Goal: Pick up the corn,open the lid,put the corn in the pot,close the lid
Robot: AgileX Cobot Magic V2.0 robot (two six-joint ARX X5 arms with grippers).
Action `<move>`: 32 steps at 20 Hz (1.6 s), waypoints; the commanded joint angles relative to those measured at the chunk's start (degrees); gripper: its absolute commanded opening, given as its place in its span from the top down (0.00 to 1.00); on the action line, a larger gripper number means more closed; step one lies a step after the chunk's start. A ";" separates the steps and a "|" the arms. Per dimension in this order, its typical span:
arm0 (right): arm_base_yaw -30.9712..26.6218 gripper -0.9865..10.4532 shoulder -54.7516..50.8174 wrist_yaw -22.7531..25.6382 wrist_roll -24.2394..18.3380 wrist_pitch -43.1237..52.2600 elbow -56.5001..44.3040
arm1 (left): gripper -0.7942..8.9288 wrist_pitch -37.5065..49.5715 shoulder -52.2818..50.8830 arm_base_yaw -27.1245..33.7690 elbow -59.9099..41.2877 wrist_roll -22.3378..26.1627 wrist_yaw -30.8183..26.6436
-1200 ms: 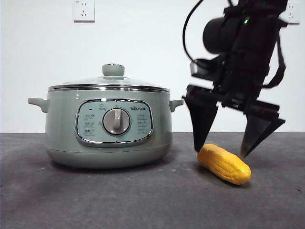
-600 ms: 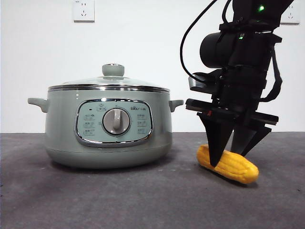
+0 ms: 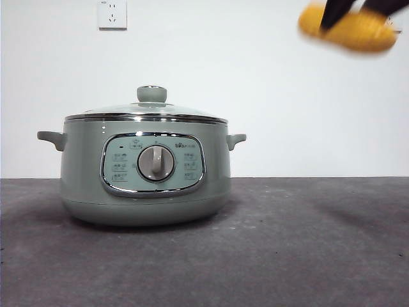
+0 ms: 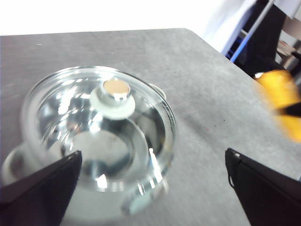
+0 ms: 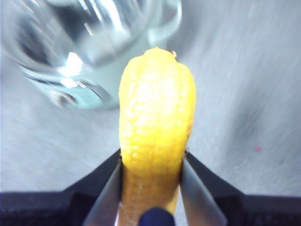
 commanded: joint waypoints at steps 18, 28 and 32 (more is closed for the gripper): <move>0.02 0.92 -10.49 0.24 1.18 -10.14 -0.04 | 0.21 12.07 40.46 -15.65 18.45 10.84 -24.04; 0.02 0.92 -10.47 0.37 1.18 -8.98 -0.04 | 0.48 11.61 41.42 -16.04 18.45 10.51 -23.41; 0.02 0.92 -10.47 0.37 1.18 -8.98 -0.04 | 0.68 11.56 41.42 -16.41 18.45 10.45 -23.30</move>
